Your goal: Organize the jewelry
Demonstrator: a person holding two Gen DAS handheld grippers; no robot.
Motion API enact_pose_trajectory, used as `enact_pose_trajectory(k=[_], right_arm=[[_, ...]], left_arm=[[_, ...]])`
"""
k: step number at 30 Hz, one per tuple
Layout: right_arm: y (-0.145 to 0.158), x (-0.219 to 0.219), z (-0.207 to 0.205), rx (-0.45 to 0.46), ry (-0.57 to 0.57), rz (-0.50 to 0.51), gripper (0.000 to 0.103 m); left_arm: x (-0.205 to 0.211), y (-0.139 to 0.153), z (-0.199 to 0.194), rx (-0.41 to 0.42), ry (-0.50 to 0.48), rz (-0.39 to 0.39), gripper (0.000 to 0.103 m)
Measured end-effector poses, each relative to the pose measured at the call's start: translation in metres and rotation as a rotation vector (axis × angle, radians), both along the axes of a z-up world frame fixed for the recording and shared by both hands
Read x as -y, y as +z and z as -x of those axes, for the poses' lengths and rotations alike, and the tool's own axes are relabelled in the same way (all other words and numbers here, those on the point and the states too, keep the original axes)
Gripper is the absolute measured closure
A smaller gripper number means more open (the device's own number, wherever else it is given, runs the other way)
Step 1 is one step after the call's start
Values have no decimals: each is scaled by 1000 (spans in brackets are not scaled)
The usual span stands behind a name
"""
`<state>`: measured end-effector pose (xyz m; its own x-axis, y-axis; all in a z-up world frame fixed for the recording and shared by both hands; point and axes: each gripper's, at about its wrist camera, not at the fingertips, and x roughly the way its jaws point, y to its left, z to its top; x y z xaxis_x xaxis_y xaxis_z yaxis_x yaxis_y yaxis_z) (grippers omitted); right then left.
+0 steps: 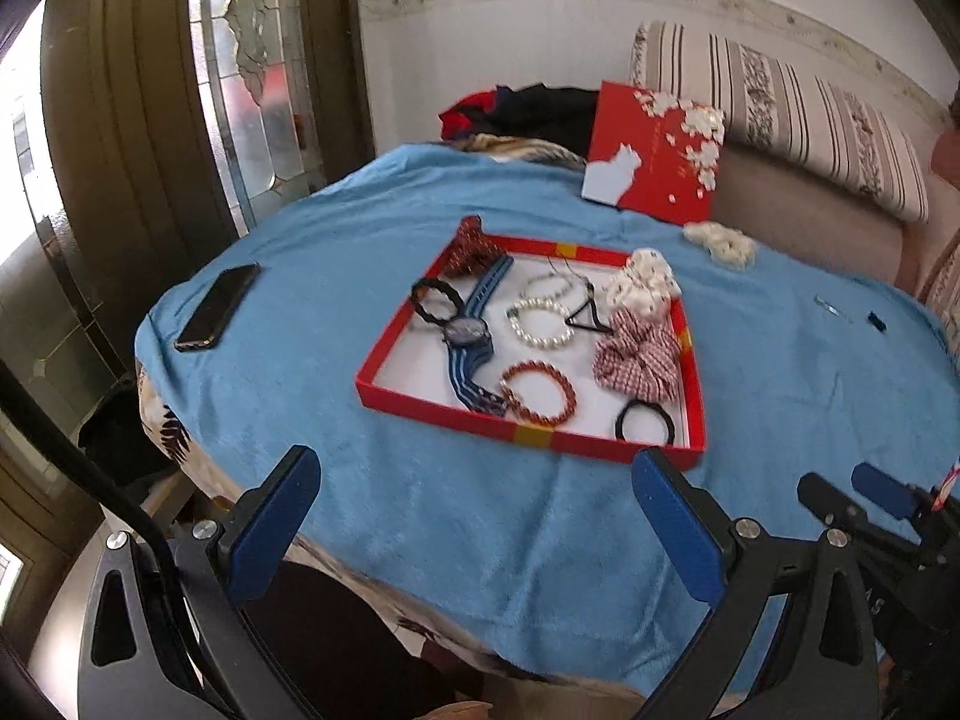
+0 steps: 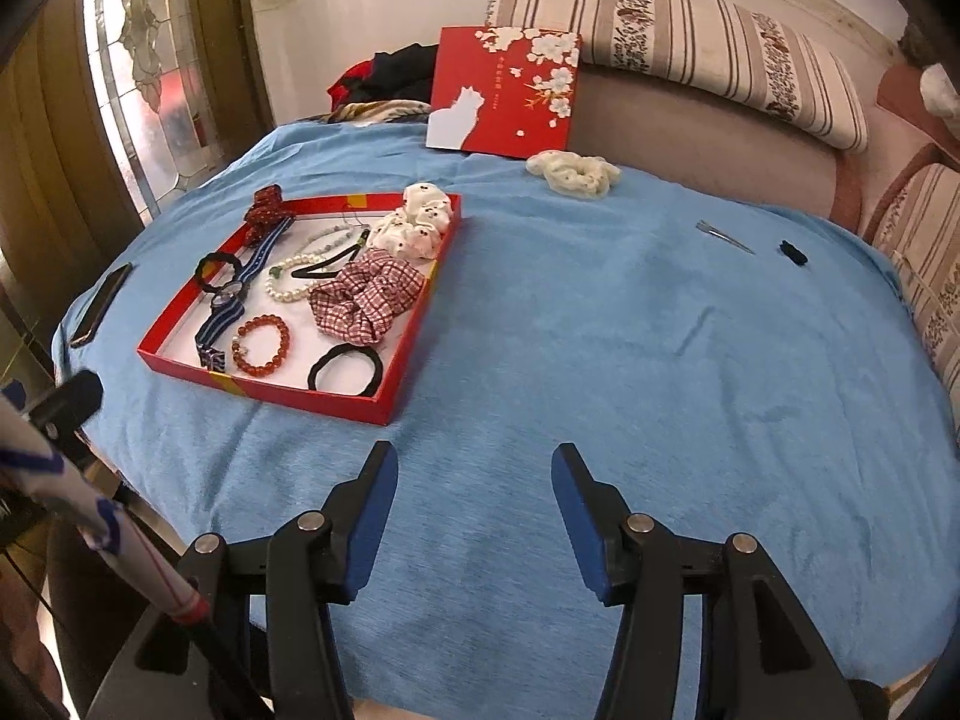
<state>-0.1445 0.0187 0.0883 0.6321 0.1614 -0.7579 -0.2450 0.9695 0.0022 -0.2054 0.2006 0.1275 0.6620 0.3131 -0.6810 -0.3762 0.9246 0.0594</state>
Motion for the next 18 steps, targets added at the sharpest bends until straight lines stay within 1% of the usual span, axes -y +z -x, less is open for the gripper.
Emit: enact_pose_trajectory(k=[4,18], right_arm=[[0,-1,1,-2,-1,9,44],[-8,-16,3,-17,23,59,42]], left_arm=[[4,-7,-3,-28,-8,-4,0],[-4,-21,-9,-77,-20,22,0]])
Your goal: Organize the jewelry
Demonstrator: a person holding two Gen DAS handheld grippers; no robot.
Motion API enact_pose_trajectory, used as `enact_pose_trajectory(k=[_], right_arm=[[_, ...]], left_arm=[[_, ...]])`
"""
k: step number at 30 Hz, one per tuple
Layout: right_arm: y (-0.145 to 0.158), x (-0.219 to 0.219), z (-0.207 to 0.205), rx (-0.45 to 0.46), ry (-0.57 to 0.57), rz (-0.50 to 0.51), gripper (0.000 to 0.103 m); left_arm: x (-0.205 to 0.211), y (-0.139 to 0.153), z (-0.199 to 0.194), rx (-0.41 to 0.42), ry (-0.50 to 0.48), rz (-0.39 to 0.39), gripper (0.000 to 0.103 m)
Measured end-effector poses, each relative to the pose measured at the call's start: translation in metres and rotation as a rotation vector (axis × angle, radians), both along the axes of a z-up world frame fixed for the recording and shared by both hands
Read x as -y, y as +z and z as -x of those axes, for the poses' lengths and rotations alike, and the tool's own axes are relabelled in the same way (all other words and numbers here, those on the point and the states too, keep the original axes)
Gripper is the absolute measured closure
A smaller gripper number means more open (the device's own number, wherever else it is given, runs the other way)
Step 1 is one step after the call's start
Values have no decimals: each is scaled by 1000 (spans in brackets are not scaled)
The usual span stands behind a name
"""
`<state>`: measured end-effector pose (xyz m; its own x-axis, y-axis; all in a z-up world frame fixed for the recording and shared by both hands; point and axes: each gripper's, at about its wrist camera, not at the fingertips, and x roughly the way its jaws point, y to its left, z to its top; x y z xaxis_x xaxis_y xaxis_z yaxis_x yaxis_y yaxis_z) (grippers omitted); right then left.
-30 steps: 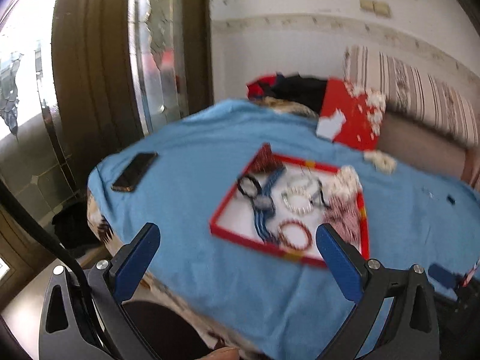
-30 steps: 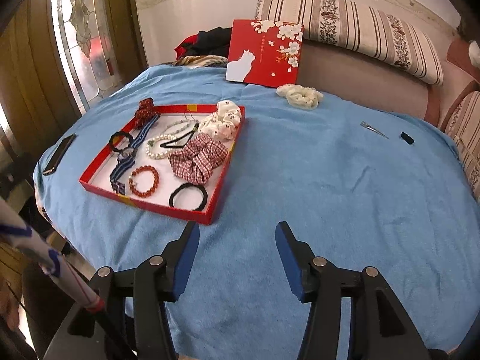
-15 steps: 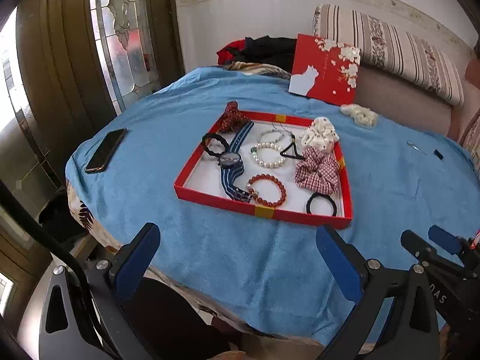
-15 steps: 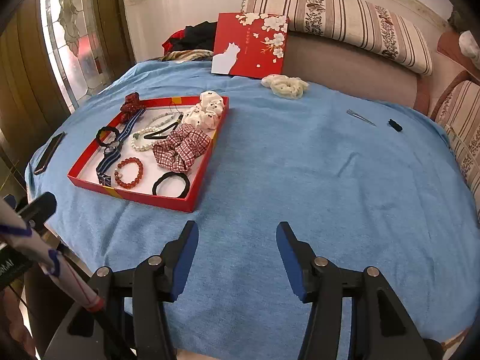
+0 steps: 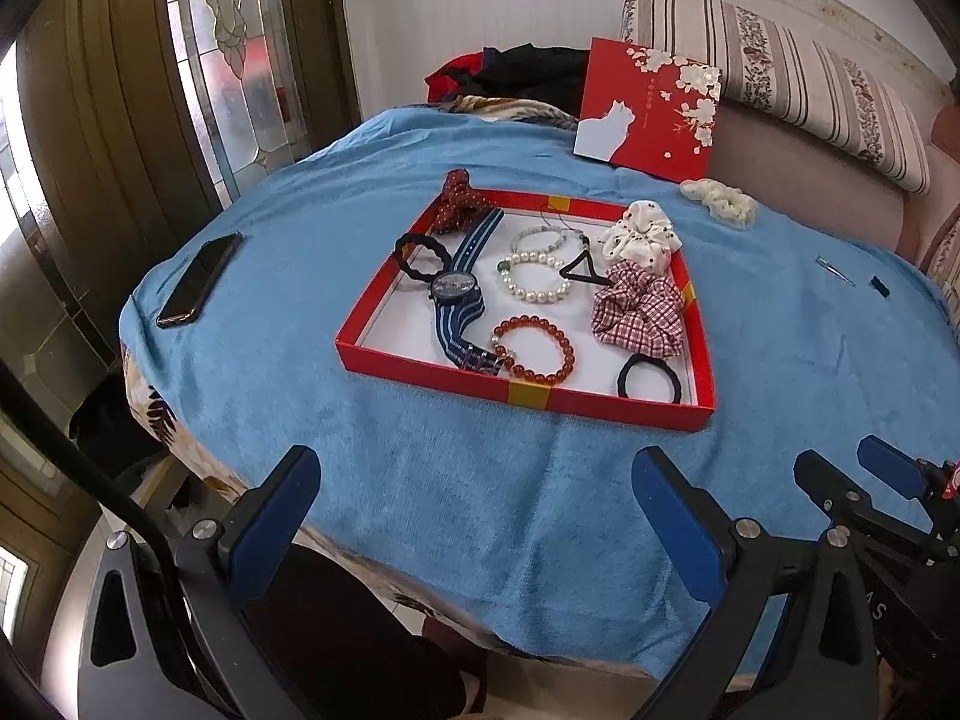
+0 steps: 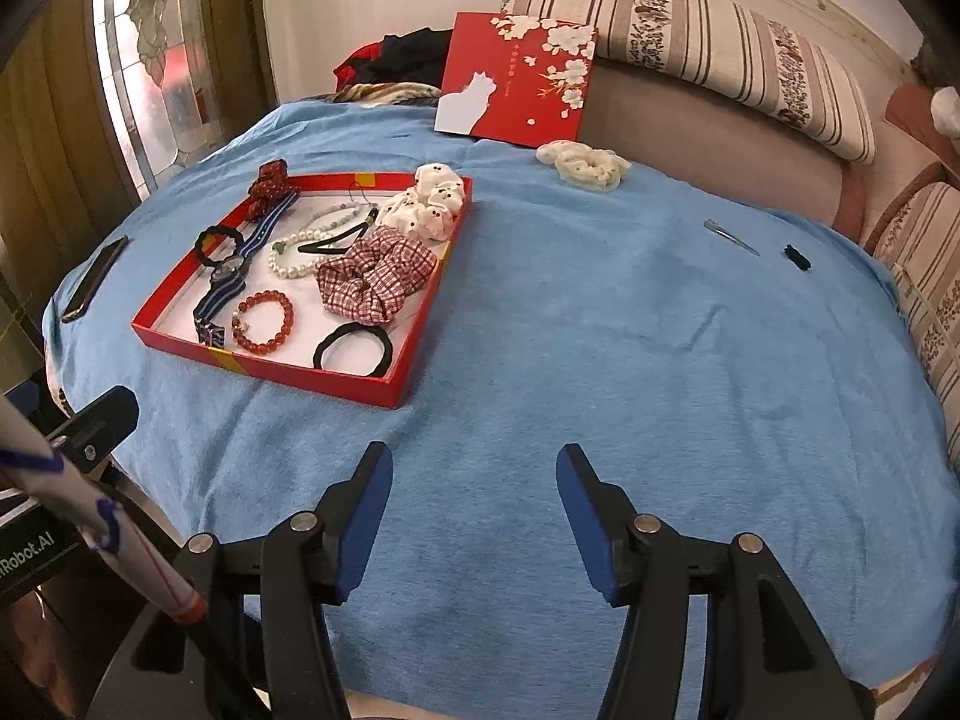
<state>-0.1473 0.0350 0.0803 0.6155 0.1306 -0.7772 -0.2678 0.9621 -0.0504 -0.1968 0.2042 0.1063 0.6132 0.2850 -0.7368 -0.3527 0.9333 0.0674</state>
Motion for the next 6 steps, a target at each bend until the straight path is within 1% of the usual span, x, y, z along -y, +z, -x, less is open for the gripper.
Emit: enact_pose_trajectory(k=[6], right_arm=[[-4,-12,-1,-7,25,19,42]], left_arm=[[-6,-4,-2,-5,8,3,0]])
